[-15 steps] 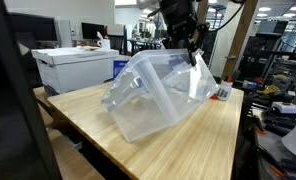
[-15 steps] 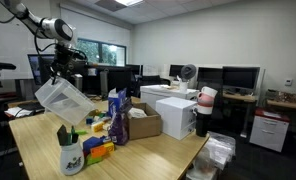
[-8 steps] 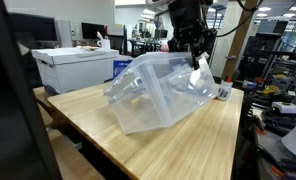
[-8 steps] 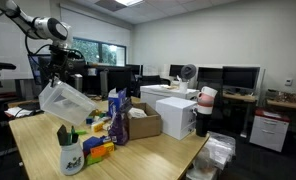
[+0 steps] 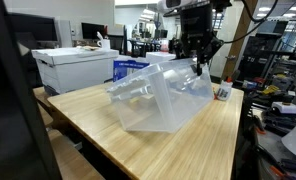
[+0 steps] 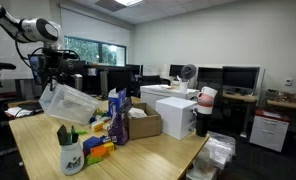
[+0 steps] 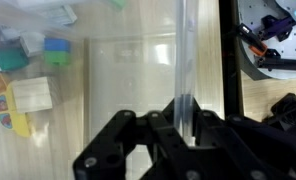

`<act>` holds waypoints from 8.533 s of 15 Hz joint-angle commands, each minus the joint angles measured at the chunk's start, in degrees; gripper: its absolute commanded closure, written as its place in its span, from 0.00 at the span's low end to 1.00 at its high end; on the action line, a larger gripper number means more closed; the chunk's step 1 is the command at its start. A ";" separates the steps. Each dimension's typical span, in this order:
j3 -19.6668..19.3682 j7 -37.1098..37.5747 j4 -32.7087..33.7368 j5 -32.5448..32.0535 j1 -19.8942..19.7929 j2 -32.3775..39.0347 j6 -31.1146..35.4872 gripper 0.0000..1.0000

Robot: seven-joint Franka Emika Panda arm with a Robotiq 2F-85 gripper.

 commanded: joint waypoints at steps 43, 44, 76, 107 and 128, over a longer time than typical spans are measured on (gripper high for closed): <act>-7.52 52.86 -14.05 10.93 -6.47 -6.25 10.43 0.99; -7.66 54.44 -14.50 11.40 -6.85 -6.35 11.91 0.99; -6.45 89.70 -17.99 -0.48 -14.39 -10.77 13.89 0.95; -0.59 72.78 -16.47 11.82 -3.06 -8.50 3.30 0.98; -1.19 36.10 -6.24 24.24 0.10 3.56 7.32 0.98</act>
